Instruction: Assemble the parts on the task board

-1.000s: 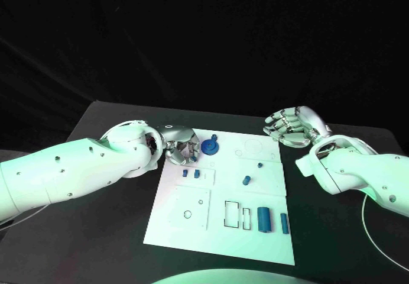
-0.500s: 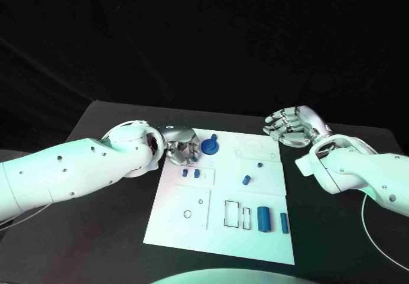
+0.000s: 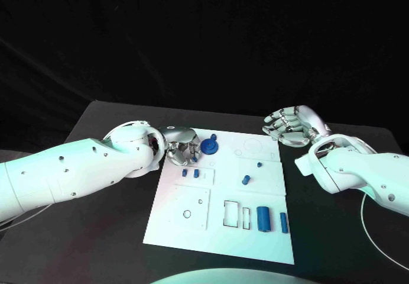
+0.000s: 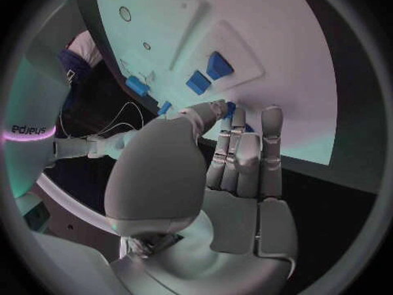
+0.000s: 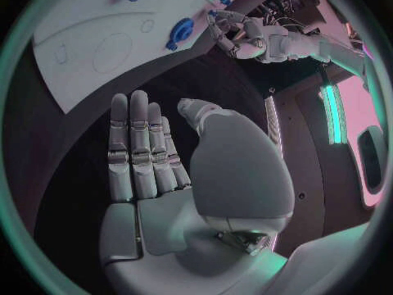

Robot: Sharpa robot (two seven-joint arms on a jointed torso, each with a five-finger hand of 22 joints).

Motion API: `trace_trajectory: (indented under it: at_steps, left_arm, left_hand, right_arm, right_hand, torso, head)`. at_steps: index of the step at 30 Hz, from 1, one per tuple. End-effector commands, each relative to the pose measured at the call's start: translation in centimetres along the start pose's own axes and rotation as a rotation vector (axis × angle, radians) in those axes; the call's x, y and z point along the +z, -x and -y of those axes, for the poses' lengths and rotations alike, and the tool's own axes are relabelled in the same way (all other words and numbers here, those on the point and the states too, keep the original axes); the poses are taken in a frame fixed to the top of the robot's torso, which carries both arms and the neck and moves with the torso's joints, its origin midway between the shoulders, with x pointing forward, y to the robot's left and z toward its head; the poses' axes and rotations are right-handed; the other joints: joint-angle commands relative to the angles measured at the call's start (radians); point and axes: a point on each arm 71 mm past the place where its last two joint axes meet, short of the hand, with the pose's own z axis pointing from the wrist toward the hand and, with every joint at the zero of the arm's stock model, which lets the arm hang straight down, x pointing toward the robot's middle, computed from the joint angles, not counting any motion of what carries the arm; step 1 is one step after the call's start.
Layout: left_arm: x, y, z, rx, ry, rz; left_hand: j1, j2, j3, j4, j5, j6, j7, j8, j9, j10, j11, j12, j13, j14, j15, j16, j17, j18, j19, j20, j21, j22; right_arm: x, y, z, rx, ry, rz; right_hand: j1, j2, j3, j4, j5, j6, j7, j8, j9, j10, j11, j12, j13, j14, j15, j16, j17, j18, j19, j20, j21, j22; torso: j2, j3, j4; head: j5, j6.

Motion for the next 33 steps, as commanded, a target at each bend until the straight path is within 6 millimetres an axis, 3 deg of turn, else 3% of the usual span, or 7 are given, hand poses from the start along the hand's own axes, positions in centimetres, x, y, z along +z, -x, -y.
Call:
trace_trajectory:
  at_steps: [1,5,16,33]
  left_arm:
    - [0.13,-0.37,0.36,-0.002,-0.014,-0.029]
    - [0.14,-0.46,0.28,-0.001,-0.004,-0.041]
    - [0.11,-0.49,0.09,0.000,0.012,-0.045]
    - [0.06,-0.19,0.16,-0.002,0.003,-0.003]
  left_hand:
    - [-0.008,0.005,-0.005,-0.002,-0.005,0.010,-0.001,-0.004,0.002,0.011,-0.001,-0.007,0.001,0.006,-0.001,0.004,0.002,0.004,0.002,-0.001,0.003,0.001]
    - [-0.009,0.003,-0.006,-0.002,-0.006,0.010,0.000,-0.005,0.002,0.011,-0.001,-0.009,0.002,0.005,-0.001,0.004,0.000,0.005,-0.001,-0.001,0.000,-0.004]
    - [-0.045,-0.027,-0.023,0.016,-0.002,-0.061,0.013,-0.071,-0.014,-0.007,0.013,-0.062,0.002,-0.018,0.011,-0.003,-0.039,0.010,-0.031,0.006,-0.027,-0.043]
    - [-0.053,-0.033,-0.026,0.024,0.000,-0.062,0.014,-0.084,-0.016,-0.033,0.022,-0.089,0.001,-0.044,0.018,-0.017,-0.089,0.013,-0.045,0.011,-0.044,-0.066]
  right_arm:
    - [-0.02,-0.14,-0.11,-0.001,0.012,-0.014]
    - [-0.03,-0.14,-0.10,-0.001,0.011,-0.014]
    - [-0.04,-0.14,-0.09,-0.001,0.010,-0.016]
    - [-0.03,-0.11,-0.06,-0.001,0.009,-0.015]
  right_hand:
    - [-0.008,0.001,-0.001,-0.006,-0.003,0.008,-0.002,-0.006,-0.001,0.007,0.000,-0.003,-0.001,0.001,0.004,-0.003,-0.002,0.019,-0.005,0.002,-0.005,-0.001]
    - [-0.008,0.001,-0.001,-0.006,-0.003,0.008,-0.002,-0.006,-0.001,0.007,0.000,-0.003,-0.001,0.001,0.004,-0.003,-0.002,0.019,-0.005,0.002,-0.005,-0.001]
    - [-0.010,0.001,-0.002,-0.006,-0.003,0.008,-0.001,-0.007,-0.001,0.008,0.000,-0.005,-0.003,0.001,0.005,-0.005,-0.002,0.019,-0.006,0.002,-0.005,-0.002]
    - [-0.011,0.000,-0.003,-0.006,-0.003,0.009,-0.001,-0.010,-0.001,0.007,0.001,-0.008,-0.007,0.000,0.005,-0.009,-0.003,0.019,-0.007,0.003,-0.006,-0.005]
  torso:
    - [0.000,0.0000,-0.0002]
    - [0.000,0.0001,-0.0003]
    - [-0.001,0.0003,0.0001]
    - [0.000,-0.0001,-0.0001]
  head:
    - [0.000,0.000]
    - [-0.001,0.000]
    - [-0.001,0.000]
    - [-0.001,0.000]
